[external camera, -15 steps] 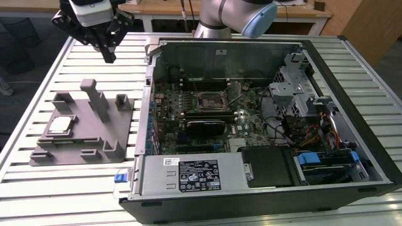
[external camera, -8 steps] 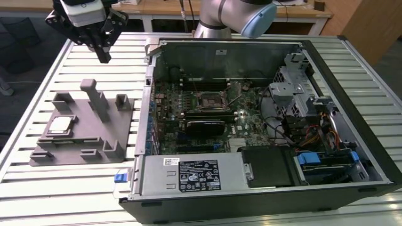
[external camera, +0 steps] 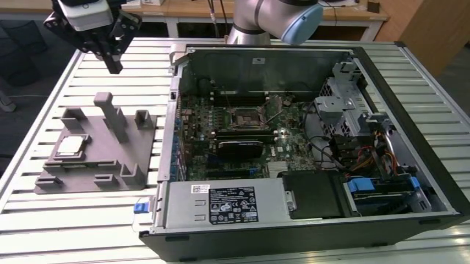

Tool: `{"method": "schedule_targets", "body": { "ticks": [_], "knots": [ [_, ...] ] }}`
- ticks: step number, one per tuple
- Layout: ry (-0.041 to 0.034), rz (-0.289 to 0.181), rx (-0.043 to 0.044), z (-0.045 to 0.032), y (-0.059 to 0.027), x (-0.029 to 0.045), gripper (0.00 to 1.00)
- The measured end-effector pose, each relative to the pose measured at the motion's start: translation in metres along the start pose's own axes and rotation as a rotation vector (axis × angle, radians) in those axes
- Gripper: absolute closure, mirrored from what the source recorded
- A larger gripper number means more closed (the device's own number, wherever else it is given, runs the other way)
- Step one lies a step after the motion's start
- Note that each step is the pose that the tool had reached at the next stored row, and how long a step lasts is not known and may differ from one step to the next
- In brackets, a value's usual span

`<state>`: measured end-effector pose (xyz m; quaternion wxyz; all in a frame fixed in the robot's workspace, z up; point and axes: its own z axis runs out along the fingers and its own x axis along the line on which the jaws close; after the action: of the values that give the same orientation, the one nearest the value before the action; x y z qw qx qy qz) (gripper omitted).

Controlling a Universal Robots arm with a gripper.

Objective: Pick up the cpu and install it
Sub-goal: 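Reach for the cpu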

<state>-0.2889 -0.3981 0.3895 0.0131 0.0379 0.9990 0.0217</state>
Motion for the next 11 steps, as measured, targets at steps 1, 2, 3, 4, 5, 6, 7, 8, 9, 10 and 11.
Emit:
{"method": "schedule_targets", "body": {
  "ticks": [1,2,3,4,5,6,7,8,9,10,11],
  "knots": [
    [0.0000,0.000,0.0001,0.0000,-0.0001,0.0015,0.89],
    [0.0000,0.000,0.0000,0.0000,-0.0001,0.0030,0.89],
    [0.0000,0.000,-0.0001,0.0000,-0.0002,0.0045,0.89],
    [0.0001,0.000,0.0000,-0.0001,-0.0003,0.0061,0.89],
    [-0.0001,0.000,0.0000,0.0000,-0.0005,0.0080,0.89],
    [0.0000,0.000,0.0000,-0.0001,-0.0006,0.0093,0.89],
    [0.0000,0.000,0.0000,-0.0001,-0.0006,0.0109,0.89],
    [0.0000,0.000,0.0000,-0.0001,-0.0008,0.0127,0.89],
    [0.0000,0.000,0.0000,-0.0001,-0.0009,0.0148,0.89],
    [0.0000,0.000,0.0000,-0.0001,-0.0009,0.0169,0.89],
    [0.0000,0.000,0.0000,-0.0002,-0.0010,0.0191,0.89]
  ]
}}
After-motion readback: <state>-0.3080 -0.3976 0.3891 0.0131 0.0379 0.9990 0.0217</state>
